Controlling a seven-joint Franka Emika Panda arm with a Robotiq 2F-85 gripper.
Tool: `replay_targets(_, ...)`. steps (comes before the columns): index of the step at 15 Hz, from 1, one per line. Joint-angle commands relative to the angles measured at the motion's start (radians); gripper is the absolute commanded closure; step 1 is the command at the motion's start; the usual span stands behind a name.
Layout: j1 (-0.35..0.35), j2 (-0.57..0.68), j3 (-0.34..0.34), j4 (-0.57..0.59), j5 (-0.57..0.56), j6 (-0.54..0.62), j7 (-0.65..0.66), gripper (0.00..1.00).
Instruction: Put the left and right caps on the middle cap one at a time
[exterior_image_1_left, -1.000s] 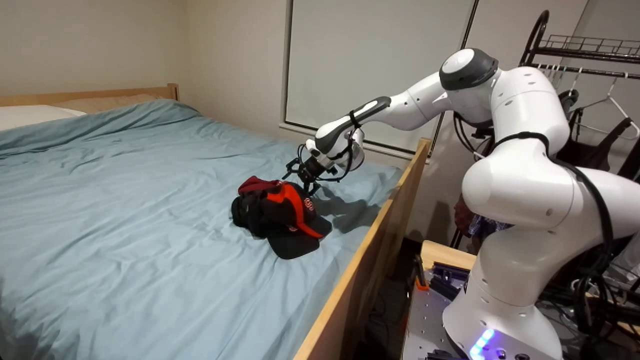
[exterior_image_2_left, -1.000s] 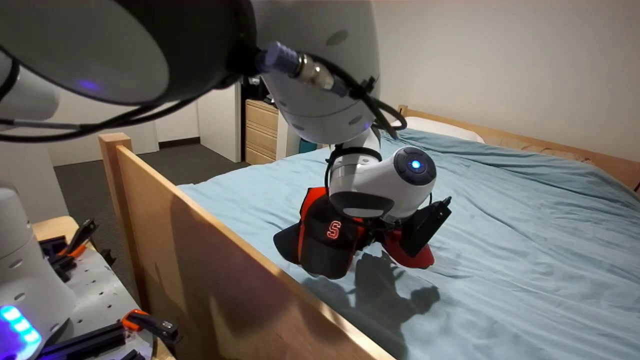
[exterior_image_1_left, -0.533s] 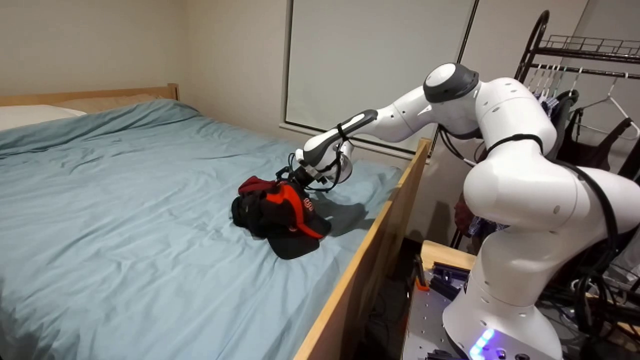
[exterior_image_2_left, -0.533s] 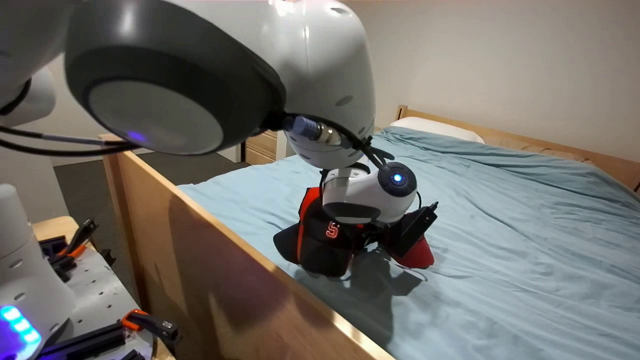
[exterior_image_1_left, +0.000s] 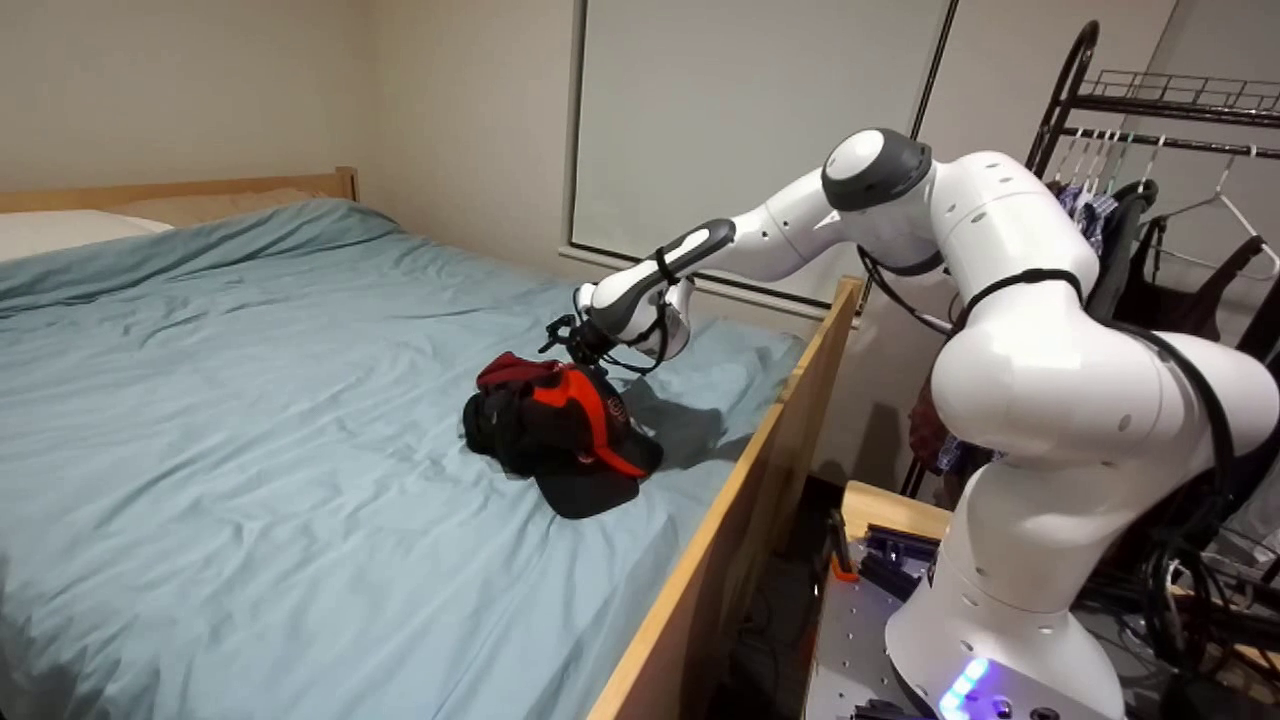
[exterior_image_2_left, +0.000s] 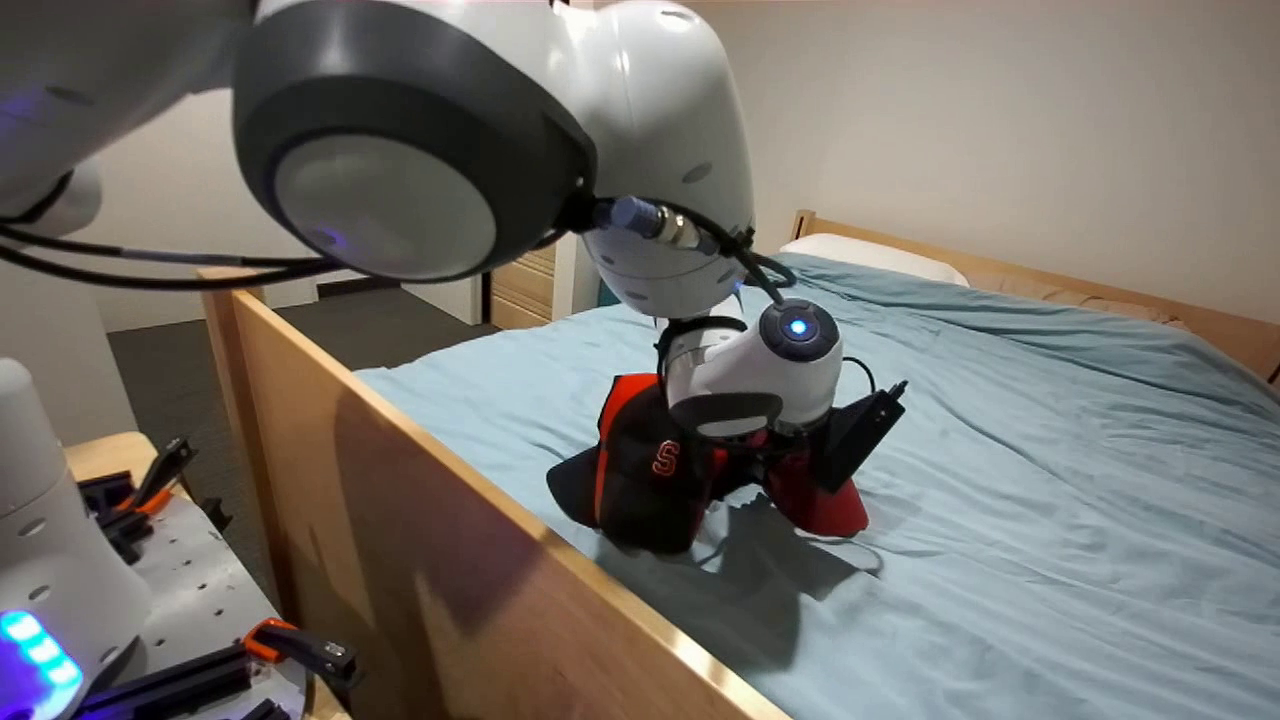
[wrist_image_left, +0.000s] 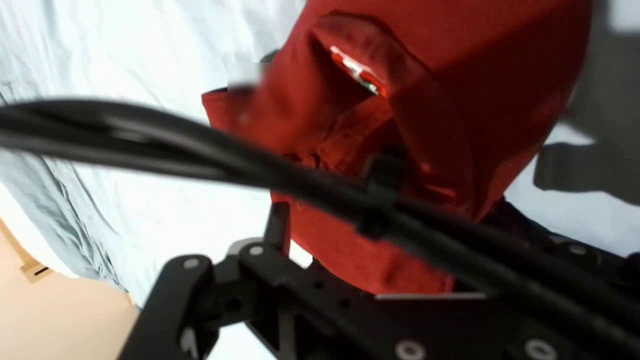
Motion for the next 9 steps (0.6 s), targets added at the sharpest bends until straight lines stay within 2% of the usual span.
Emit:
replay_targets(1, 0.138, -0.044, -0.142, 0.045, -0.043, 0.023, 0.13, 0.0)
replay_targets(2, 0.182, -0.049, -0.187, 0.062, -0.051, 0.013, 0.16, 0.0)
replay_targets(3, 0.214, -0.052, -0.218, 0.072, -0.056, 0.002, 0.188, 0.25)
replay_targets(4, 0.24, -0.049, -0.242, 0.083, -0.063, 0.002, 0.206, 0.27)
replay_targets(6, 0.281, -0.051, -0.279, 0.093, -0.075, -0.008, 0.241, 0.42)
replay_targets(9, 0.305, -0.056, -0.302, 0.095, -0.088, -0.012, 0.269, 0.61)
